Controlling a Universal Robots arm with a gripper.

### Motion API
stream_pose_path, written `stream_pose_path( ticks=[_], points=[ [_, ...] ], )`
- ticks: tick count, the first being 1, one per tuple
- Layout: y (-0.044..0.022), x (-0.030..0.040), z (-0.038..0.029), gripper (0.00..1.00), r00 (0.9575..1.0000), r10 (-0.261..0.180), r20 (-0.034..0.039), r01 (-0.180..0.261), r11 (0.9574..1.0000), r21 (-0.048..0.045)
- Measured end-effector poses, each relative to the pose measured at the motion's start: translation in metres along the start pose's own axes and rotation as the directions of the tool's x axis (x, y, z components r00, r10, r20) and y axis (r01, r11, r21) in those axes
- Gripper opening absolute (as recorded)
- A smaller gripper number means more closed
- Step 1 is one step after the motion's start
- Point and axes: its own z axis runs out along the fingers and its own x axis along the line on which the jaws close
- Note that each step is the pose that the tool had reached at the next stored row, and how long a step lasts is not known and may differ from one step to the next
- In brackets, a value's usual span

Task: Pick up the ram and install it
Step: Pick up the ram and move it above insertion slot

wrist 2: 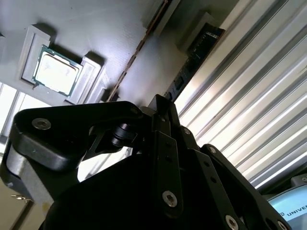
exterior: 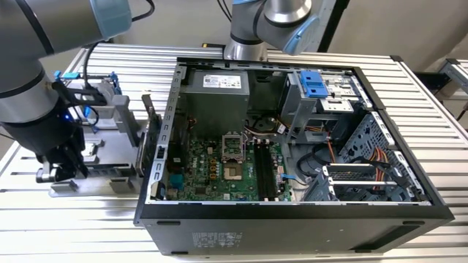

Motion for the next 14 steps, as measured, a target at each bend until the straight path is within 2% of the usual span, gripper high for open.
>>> stream_pose_path(
  ticks=[14],
  points=[
    [0.0001,0.0001,-0.0114,0.0,1.0,0.0,0.0,0.0,1.0,0.0]
  ],
)
